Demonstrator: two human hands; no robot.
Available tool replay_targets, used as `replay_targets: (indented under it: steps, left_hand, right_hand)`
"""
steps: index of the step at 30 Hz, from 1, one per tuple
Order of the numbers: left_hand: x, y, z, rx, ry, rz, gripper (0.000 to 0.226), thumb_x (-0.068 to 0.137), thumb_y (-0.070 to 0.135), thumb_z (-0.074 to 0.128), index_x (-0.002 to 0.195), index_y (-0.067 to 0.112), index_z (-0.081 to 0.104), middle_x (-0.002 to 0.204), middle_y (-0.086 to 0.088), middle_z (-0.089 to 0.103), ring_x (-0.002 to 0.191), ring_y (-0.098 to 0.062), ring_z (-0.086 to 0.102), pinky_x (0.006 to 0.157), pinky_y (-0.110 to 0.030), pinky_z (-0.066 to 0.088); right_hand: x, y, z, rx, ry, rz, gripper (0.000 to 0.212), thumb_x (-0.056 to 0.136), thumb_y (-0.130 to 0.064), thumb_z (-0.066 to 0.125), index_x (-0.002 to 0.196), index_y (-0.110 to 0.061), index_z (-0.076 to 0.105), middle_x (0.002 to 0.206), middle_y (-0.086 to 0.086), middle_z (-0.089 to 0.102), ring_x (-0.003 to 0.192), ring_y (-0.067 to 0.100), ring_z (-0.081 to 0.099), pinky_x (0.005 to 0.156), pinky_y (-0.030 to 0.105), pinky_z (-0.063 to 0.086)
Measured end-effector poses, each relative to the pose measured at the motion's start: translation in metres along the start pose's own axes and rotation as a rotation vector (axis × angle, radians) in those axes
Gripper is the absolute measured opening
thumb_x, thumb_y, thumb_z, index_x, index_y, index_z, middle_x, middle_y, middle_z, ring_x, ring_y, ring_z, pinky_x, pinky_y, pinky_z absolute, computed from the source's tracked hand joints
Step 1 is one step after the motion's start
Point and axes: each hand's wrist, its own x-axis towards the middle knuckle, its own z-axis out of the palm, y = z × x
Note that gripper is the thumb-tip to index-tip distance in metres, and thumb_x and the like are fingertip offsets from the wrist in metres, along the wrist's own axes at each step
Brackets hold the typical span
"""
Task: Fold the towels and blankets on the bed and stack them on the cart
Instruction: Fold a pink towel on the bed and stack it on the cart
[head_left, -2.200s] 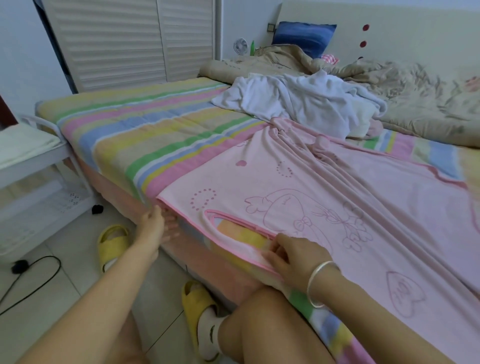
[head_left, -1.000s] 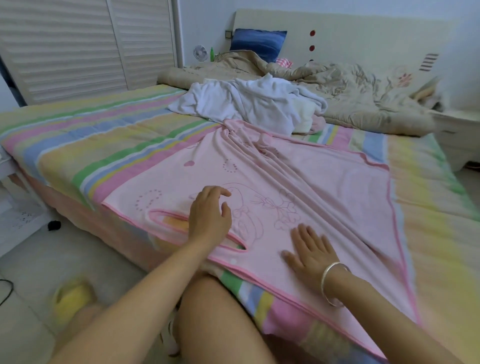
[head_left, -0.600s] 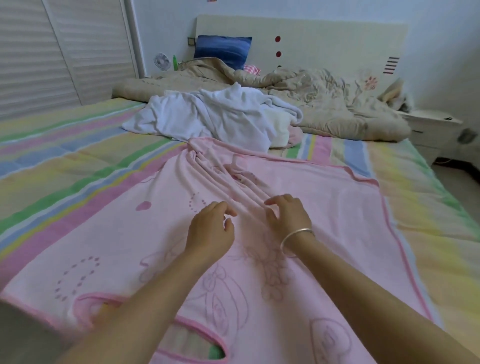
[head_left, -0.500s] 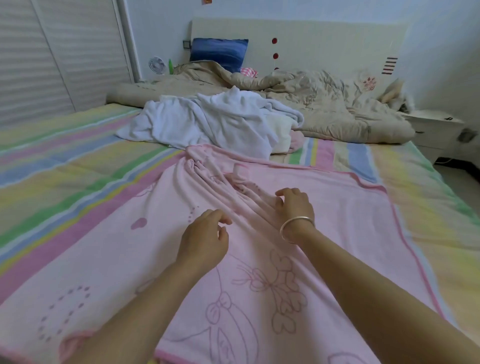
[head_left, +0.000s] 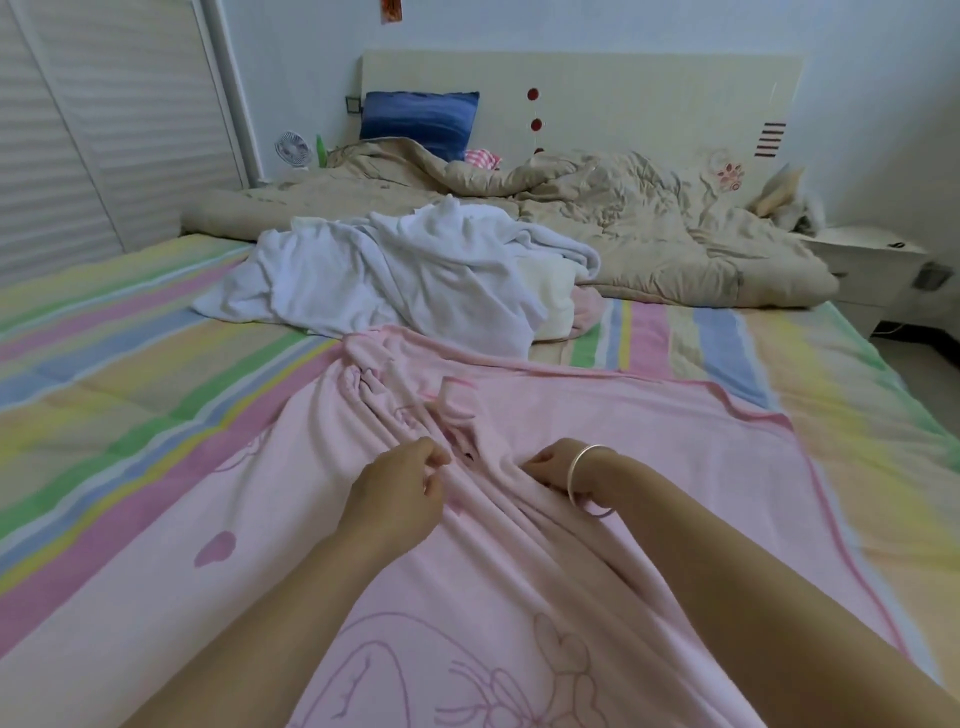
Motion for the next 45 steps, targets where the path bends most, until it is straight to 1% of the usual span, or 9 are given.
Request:
replay_targets:
  steps: [5,13,18,22,28,31,34,39,45]
  left_hand:
    - [0.027,0.020,0.022,0.028,0.008,0.032,0.028,0.089,0.015,0.051,0.112,0.026,0.063,0.117,0.009,0.065,0.108,-0.018,0.060,0.090,-0.032,0.047]
    - [0.061,0.065,0.058,0.101,-0.048,0.074,0.036,0.094,0.020,0.050,0.130,0.027,0.054,0.128,0.006,0.059,0.119,-0.016,0.052,0.095,-0.032,0.044]
    - [0.081,0.092,0.080,0.133,-0.119,0.117,0.038,0.096,0.022,0.048,0.133,0.027,0.051,0.136,0.006,0.053,0.126,-0.016,0.047,0.102,-0.032,0.041]
    - [0.087,0.100,0.100,0.167,-0.207,0.125,0.041,0.097,0.024,0.047,0.137,0.028,0.046,0.141,0.008,0.048,0.129,-0.015,0.044,0.105,-0.031,0.039]
    - [0.083,0.095,0.118,0.292,-0.366,0.139,0.047,0.099,0.034,0.044,0.145,0.031,0.038,0.150,0.009,0.040,0.134,-0.015,0.041,0.109,-0.025,0.033]
    - [0.092,0.095,0.118,0.297,-0.350,0.146,0.043,0.097,0.035,0.048,0.139,0.031,0.045,0.143,0.009,0.046,0.129,-0.015,0.045,0.105,-0.027,0.037]
    - [0.105,0.094,0.120,0.279,-0.310,0.132,0.028,0.094,0.031,0.049,0.121,0.031,0.055,0.127,0.007,0.052,0.118,-0.015,0.049,0.098,-0.030,0.043]
    - [0.122,0.101,0.134,0.286,-0.164,0.164,0.016,0.089,0.018,0.047,0.094,0.028,0.058,0.102,0.009,0.052,0.103,-0.013,0.052,0.084,-0.030,0.048]
    - [0.162,0.133,0.162,0.280,-0.087,0.319,0.039,0.093,0.016,0.047,0.130,0.024,0.049,0.134,0.008,0.049,0.123,-0.015,0.044,0.100,-0.027,0.036]
  right_hand:
    - [0.011,0.008,0.001,0.206,-0.056,-0.153,0.016,0.082,-0.036,0.070,0.080,-0.021,0.070,0.075,-0.001,0.067,0.066,0.016,0.059,0.068,0.025,0.052]
    - [0.033,0.130,-0.144,0.246,0.667,0.271,0.024,0.088,-0.021,0.055,0.104,-0.009,0.069,0.105,0.014,0.067,0.092,0.031,0.062,0.078,0.031,0.045]
    - [0.042,0.168,-0.168,0.625,0.515,0.361,0.013,0.085,-0.019,0.058,0.082,-0.007,0.056,0.071,0.013,0.054,0.062,0.025,0.053,0.061,0.031,0.045]
    - [0.093,0.193,-0.163,0.526,0.460,0.378,0.065,0.083,-0.066,0.041,0.132,-0.024,0.049,0.128,0.012,0.056,0.115,0.033,0.056,0.100,0.044,0.042]
    - [0.100,0.169,-0.160,0.495,0.507,0.284,0.053,0.104,-0.014,0.035,0.151,-0.001,0.015,0.155,0.018,0.024,0.141,0.031,0.028,0.099,0.021,0.034]
    - [0.087,0.170,-0.170,0.632,0.499,0.271,0.042,0.105,-0.012,0.027,0.143,0.006,0.033,0.145,0.023,0.038,0.133,0.035,0.038,0.060,0.013,0.043]
    - [0.091,0.198,-0.184,0.413,0.646,0.331,0.038,0.098,-0.021,0.042,0.125,0.004,0.054,0.126,0.023,0.056,0.115,0.035,0.054,0.090,0.030,0.042]
    - [0.095,0.243,-0.193,0.394,0.658,0.182,0.029,0.091,-0.029,0.058,0.111,-0.011,0.069,0.105,0.013,0.069,0.090,0.027,0.060,0.078,0.031,0.042]
    - [0.112,0.259,-0.192,0.408,0.692,0.125,0.038,0.087,-0.046,0.063,0.076,-0.009,0.067,0.063,-0.001,0.055,0.058,0.016,0.046,0.056,0.027,0.035]
